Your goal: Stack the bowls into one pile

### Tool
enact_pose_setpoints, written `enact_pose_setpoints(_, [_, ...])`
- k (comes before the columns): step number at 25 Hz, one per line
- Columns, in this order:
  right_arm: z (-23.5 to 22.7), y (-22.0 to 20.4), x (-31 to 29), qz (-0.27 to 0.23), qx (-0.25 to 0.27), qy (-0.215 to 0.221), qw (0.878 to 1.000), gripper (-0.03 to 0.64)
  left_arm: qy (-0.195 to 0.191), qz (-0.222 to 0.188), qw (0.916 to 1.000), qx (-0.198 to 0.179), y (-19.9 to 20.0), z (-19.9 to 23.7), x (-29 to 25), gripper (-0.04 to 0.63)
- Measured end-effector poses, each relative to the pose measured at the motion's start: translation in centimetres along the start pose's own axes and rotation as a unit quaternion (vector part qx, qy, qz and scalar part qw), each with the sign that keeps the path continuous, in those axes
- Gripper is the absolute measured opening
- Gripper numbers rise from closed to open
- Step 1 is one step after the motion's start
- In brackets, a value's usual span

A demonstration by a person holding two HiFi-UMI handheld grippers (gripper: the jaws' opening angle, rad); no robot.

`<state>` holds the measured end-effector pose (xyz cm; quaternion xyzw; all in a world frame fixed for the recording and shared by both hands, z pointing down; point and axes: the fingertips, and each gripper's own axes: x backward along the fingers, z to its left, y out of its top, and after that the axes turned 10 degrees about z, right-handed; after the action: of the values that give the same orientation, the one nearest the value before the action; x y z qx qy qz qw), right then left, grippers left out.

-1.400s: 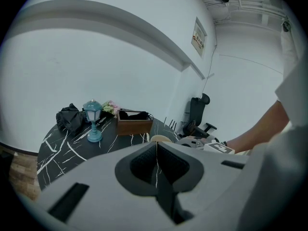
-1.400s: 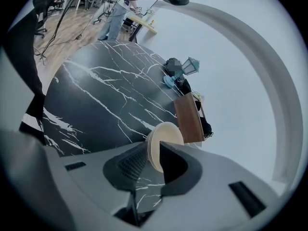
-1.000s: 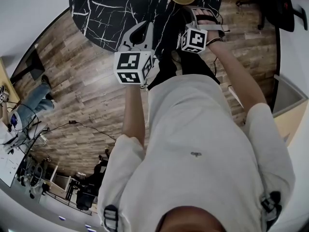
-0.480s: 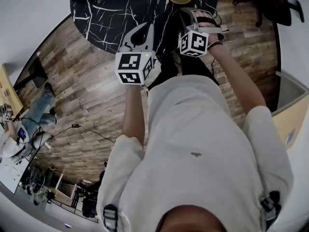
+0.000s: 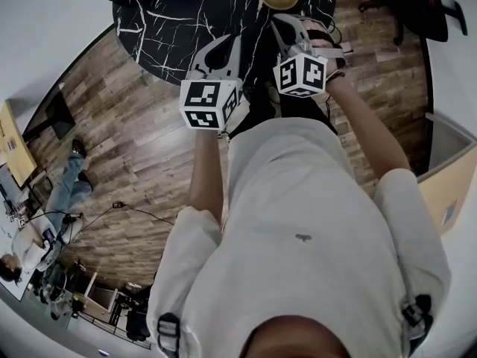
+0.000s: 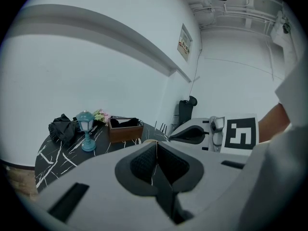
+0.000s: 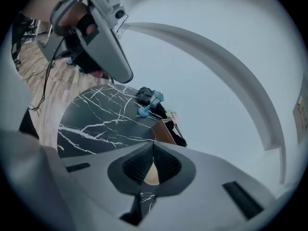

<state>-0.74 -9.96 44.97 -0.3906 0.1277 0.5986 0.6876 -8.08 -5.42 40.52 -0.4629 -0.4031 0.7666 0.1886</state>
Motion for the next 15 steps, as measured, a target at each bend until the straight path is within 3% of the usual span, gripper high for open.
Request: enact_pose_setpoints(15, [-2.1, 3.8, 4.4, -0.063, -0.119, 0.034, 0.990, 0.005, -0.004, -0.014, 0.9998, -0.010, 0.9, -0.7, 0.6, 0.007])
